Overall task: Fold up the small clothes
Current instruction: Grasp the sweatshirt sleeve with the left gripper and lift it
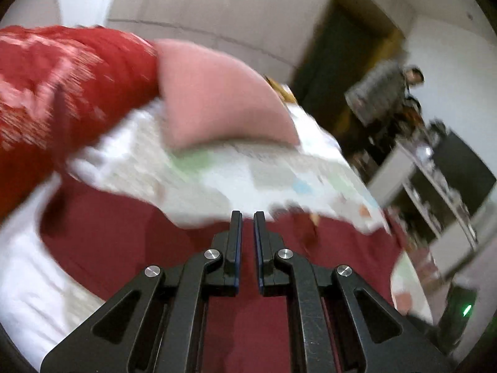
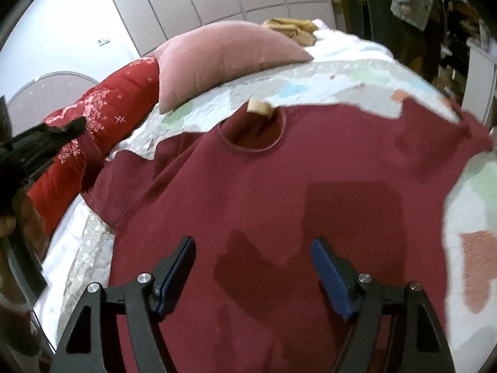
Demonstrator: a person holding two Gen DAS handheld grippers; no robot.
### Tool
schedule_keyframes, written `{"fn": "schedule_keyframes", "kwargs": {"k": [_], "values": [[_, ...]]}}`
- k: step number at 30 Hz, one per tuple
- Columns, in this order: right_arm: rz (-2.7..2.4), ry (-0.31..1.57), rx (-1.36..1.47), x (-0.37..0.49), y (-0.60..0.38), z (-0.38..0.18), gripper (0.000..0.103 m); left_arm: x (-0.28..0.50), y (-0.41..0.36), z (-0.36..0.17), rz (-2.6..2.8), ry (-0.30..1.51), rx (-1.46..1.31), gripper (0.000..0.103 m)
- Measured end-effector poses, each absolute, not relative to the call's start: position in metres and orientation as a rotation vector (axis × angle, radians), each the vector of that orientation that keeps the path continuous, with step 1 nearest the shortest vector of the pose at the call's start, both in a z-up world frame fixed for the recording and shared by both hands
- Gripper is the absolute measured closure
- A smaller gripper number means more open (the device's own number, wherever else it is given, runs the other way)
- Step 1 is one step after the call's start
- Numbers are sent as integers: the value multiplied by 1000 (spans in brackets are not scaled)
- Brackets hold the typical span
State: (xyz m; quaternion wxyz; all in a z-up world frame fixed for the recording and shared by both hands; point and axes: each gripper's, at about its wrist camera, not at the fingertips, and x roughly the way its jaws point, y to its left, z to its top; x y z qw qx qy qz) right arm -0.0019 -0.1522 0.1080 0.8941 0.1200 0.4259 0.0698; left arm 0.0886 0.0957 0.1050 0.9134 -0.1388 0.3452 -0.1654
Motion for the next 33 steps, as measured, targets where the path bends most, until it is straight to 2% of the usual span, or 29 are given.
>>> {"fn": "schedule_keyframes", "kwargs": {"k": [3,8,10,11,13,14,15,18,23,26,29,33], "values": [[105,858,231,-12,-164,118,27,89,88,87,-290,757,-309,97],[123,883,224,-17,-172,113,27,83,133,72,-136,799,-353,97],[138,901,232,-15,-171,108,27,81,153,70,-44,810,-329,94],[154,919,245,-13,-169,103,27,81,164,69,8,787,-309,87],[182,945,268,-10,-166,97,27,81,189,72,110,731,-281,52],[195,959,273,-8,-163,94,27,83,204,74,176,696,-281,25],[202,967,272,-5,-161,92,27,85,213,75,216,656,-286,19],[221,974,264,-1,-154,88,26,107,234,73,321,603,-257,19],[231,993,258,4,-150,76,25,159,227,43,339,816,-49,19],[238,986,237,5,-147,77,24,145,210,42,308,776,139,19],[253,978,240,6,-145,77,22,127,202,41,186,751,185,19],[252,969,237,8,-139,75,20,144,208,35,302,796,251,19]]}}
